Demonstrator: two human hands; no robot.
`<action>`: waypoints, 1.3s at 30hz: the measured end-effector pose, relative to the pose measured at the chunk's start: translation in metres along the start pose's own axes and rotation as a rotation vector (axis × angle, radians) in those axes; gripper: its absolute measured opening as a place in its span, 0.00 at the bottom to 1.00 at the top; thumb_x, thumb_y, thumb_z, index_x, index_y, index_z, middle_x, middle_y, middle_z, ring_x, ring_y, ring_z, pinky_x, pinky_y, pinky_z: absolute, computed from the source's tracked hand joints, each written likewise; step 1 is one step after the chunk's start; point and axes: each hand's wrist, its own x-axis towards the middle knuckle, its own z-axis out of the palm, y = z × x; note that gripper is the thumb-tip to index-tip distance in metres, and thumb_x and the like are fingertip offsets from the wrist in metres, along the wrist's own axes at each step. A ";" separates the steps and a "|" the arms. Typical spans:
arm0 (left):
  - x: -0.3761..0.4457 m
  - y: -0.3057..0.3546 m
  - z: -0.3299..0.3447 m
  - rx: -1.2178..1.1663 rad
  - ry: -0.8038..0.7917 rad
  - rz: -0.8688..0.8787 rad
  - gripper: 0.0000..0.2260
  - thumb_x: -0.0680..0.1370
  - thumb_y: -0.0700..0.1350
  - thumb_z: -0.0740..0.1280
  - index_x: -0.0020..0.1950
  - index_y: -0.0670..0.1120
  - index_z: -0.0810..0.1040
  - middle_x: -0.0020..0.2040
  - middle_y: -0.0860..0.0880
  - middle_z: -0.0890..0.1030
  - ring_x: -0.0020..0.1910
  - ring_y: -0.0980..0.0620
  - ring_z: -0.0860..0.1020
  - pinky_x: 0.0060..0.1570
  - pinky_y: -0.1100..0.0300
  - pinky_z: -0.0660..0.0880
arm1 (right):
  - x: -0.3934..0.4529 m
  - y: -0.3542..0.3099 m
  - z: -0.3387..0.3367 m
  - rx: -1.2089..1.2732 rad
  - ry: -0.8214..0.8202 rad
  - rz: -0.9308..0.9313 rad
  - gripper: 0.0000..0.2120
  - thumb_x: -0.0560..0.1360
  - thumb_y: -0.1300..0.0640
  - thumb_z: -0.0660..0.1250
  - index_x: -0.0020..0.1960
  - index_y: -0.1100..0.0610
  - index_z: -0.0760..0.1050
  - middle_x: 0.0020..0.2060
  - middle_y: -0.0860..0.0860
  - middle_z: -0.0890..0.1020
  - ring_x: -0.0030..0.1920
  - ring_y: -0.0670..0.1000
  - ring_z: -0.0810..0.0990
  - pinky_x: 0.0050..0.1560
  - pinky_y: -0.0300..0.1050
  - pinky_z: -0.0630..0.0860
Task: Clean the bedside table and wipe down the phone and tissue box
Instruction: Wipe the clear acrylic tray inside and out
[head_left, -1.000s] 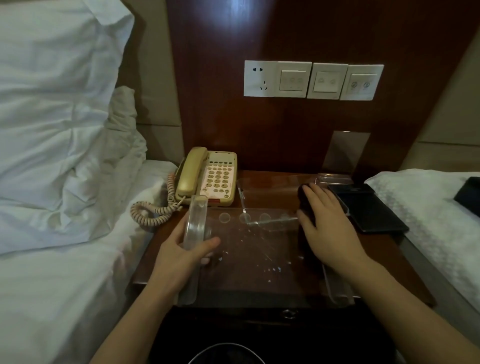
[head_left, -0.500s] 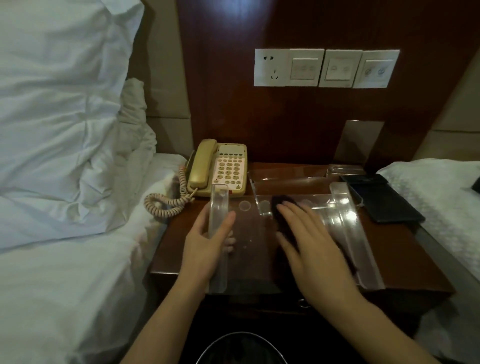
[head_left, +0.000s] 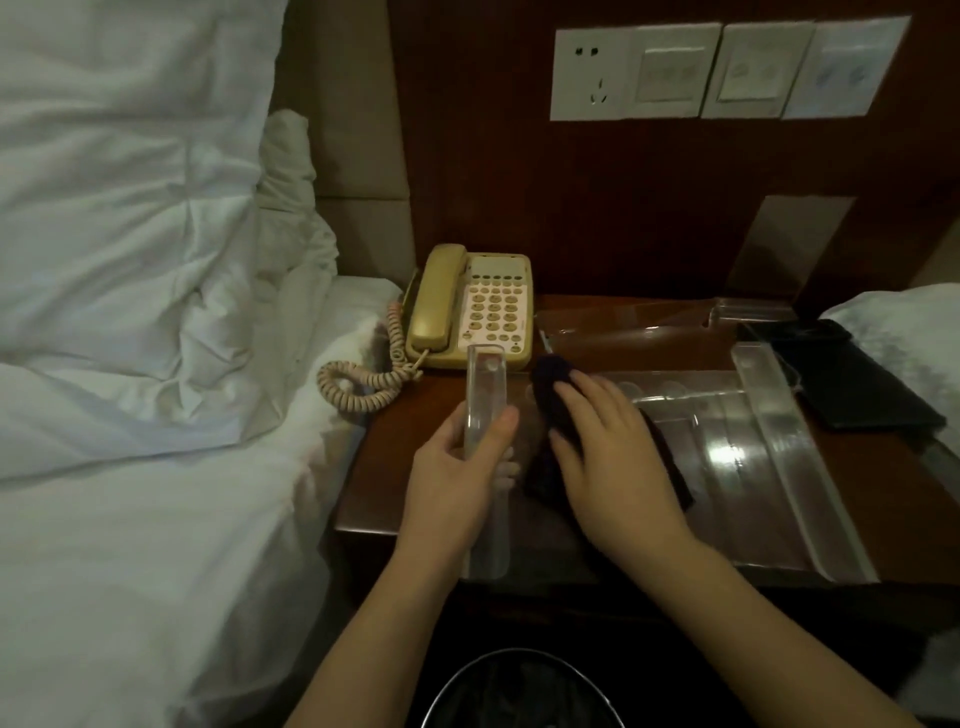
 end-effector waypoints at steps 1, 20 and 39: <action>0.000 0.000 -0.001 0.031 0.001 0.012 0.20 0.75 0.56 0.74 0.65 0.52 0.81 0.46 0.53 0.87 0.44 0.58 0.85 0.44 0.64 0.78 | 0.004 -0.008 0.005 0.005 -0.009 -0.013 0.25 0.82 0.52 0.60 0.78 0.52 0.61 0.78 0.48 0.61 0.78 0.48 0.54 0.77 0.43 0.47; -0.014 0.005 -0.009 0.079 -0.023 0.062 0.18 0.73 0.48 0.77 0.62 0.47 0.82 0.48 0.52 0.87 0.44 0.63 0.84 0.39 0.72 0.76 | -0.070 -0.041 0.015 -0.150 -0.175 -0.237 0.33 0.65 0.52 0.79 0.68 0.59 0.76 0.66 0.54 0.79 0.67 0.55 0.76 0.69 0.50 0.66; -0.011 0.005 -0.009 -0.010 0.024 -0.018 0.35 0.67 0.51 0.80 0.71 0.46 0.76 0.47 0.47 0.88 0.43 0.49 0.87 0.41 0.61 0.82 | -0.072 0.036 -0.014 -0.076 0.171 0.403 0.26 0.82 0.53 0.56 0.78 0.55 0.58 0.78 0.52 0.61 0.78 0.53 0.57 0.76 0.58 0.61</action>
